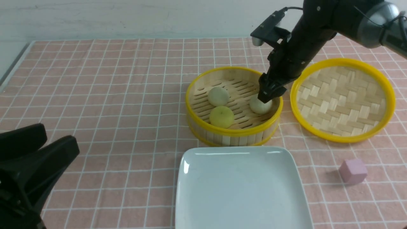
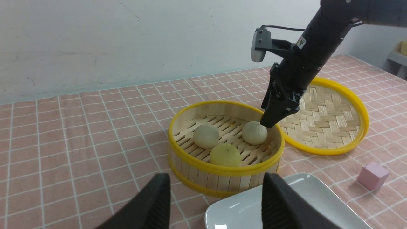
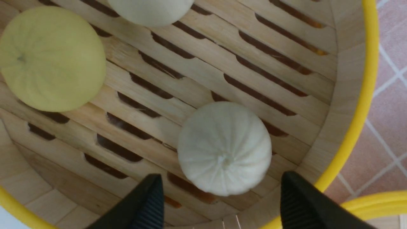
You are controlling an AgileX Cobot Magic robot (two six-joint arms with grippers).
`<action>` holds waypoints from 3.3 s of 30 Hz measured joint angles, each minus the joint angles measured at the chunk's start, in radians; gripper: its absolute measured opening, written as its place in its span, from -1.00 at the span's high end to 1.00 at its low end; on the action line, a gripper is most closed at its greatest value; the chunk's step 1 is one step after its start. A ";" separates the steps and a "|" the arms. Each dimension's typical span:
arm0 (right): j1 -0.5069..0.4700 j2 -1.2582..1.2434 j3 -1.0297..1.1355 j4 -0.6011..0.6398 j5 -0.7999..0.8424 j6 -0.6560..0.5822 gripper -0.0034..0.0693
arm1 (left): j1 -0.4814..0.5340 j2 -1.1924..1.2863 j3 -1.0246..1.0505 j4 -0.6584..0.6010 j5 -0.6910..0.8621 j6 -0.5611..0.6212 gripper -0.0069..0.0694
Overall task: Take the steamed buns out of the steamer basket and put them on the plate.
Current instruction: Use the right arm to grab the steamed stuffed bun that is closest to it, then use the right arm to put the steamed stuffed bun into the plate
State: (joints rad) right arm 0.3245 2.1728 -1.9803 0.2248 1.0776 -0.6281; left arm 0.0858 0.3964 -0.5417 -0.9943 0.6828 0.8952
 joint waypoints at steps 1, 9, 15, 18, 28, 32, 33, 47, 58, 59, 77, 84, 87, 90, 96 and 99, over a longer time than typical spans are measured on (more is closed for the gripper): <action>0.001 0.004 0.000 0.003 -0.003 -0.008 -0.44 | 0.000 0.000 0.000 0.000 0.002 0.000 -0.25; 0.022 0.033 -0.001 -0.002 -0.046 -0.021 -0.44 | 0.000 0.000 0.000 0.002 0.020 0.000 -0.25; 0.022 0.064 -0.002 -0.044 -0.074 -0.022 -0.44 | 0.000 0.000 0.000 0.003 0.036 0.000 -0.25; 0.022 0.074 -0.002 -0.071 -0.082 -0.022 -0.43 | 0.000 0.000 0.000 0.004 0.045 0.000 -0.25; 0.022 0.074 -0.002 -0.080 -0.085 -0.021 0.44 | 0.000 0.000 0.000 0.006 0.053 0.000 -0.23; 0.026 0.055 -0.002 -0.082 -0.072 -0.022 0.83 | 0.000 0.000 0.000 0.009 0.053 0.000 -0.23; 0.031 0.041 -0.002 -0.085 -0.057 -0.024 0.83 | 0.000 0.000 0.000 0.009 0.054 0.000 -0.23; 0.058 -0.252 -0.119 0.041 0.172 0.187 0.83 | 0.000 0.000 0.000 0.013 0.056 0.001 -0.23; 0.058 -0.493 0.084 0.104 0.174 0.401 0.83 | 0.000 0.000 0.000 0.022 0.042 0.004 -0.23; 0.058 -0.519 0.135 0.107 0.174 0.407 0.83 | 0.000 0.000 0.000 0.022 0.042 0.004 -0.23; 0.058 -0.534 0.848 0.318 -0.196 -0.010 0.83 | 0.000 0.000 0.000 0.025 0.037 0.004 -0.23; 0.058 -0.410 0.849 0.334 -0.360 -0.140 0.83 | 0.000 0.000 0.000 0.025 0.039 0.004 -0.23; 0.058 -0.378 0.849 0.335 -0.385 -0.165 0.83 | 0.000 0.000 0.000 0.025 0.042 0.004 -0.23; 0.058 -0.368 0.849 0.337 -0.388 -0.169 0.82 | 0.000 0.000 0.000 0.025 0.046 0.004 -0.23; 0.058 -0.387 0.849 0.337 -0.366 -0.180 0.53 | 0.000 0.000 0.000 0.026 0.061 0.004 -0.23; 0.058 -0.400 0.849 0.337 -0.355 -0.180 0.25 | 0.000 0.000 0.000 0.026 0.066 0.004 -0.23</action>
State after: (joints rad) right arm 0.3829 1.7733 -1.1314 0.5620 0.7222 -0.8076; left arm 0.0858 0.3964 -0.5417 -0.9683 0.7490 0.8995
